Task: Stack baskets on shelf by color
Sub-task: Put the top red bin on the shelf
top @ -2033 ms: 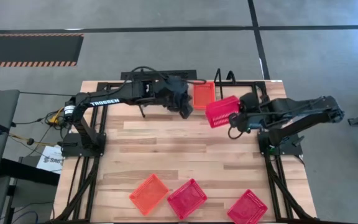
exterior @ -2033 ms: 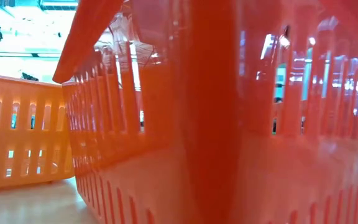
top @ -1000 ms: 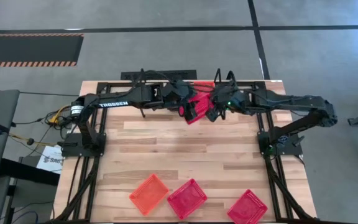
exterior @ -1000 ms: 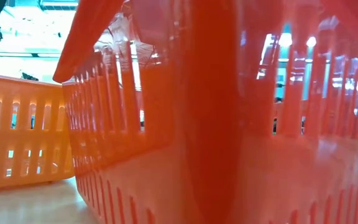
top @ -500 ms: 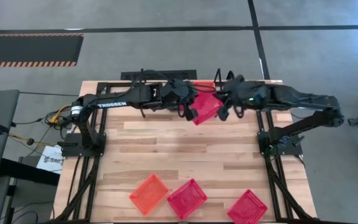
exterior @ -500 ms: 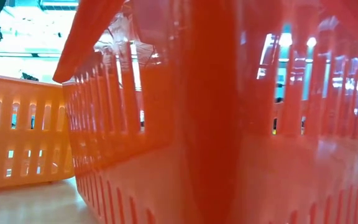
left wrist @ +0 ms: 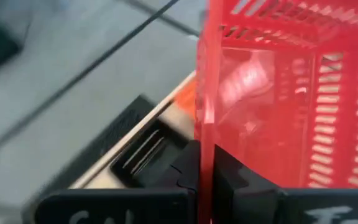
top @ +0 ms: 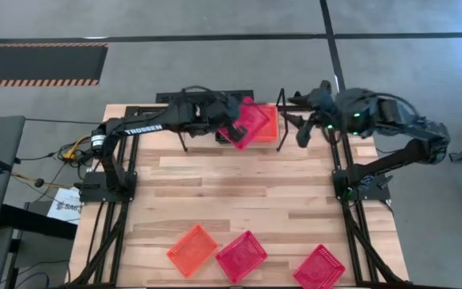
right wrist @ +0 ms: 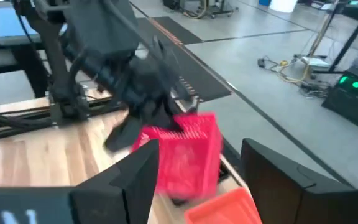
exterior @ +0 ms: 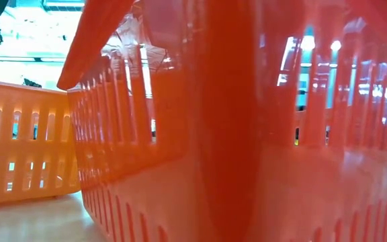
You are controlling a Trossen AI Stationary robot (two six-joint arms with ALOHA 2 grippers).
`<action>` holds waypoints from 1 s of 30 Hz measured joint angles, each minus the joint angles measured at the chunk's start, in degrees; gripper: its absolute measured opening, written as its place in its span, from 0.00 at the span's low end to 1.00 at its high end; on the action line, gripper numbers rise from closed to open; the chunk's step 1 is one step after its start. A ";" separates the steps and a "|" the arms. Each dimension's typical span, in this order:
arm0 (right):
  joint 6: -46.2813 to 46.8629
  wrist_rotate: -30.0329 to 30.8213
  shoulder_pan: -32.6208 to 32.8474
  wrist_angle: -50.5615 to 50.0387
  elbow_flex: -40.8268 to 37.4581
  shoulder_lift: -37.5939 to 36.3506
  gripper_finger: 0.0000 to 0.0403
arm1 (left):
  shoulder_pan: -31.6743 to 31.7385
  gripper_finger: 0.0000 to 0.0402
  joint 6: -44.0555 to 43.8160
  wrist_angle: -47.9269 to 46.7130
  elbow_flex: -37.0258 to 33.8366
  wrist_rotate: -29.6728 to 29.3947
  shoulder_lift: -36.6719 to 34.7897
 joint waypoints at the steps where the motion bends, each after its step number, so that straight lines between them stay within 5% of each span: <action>1: -0.02 0.12 -0.11 -1.48 1.07 -0.24 0.61 | 0.60 0.00 -3.12 -1.77 0.02 -0.27 -0.62; 11: 0.63 7.16 -0.36 -15.81 5.05 -4.78 0.48 | 7.83 0.00 -29.60 -30.40 0.04 -0.70 -2.14; 18: 0.58 9.02 -0.39 -20.86 5.05 -6.91 0.36 | 11.94 0.00 -35.81 -24.90 0.04 6.52 -2.03; 30: -0.35 9.31 -1.38 -26.17 1.44 -7.71 0.15 | 13.73 0.00 -40.67 -30.07 0.04 8.69 -1.99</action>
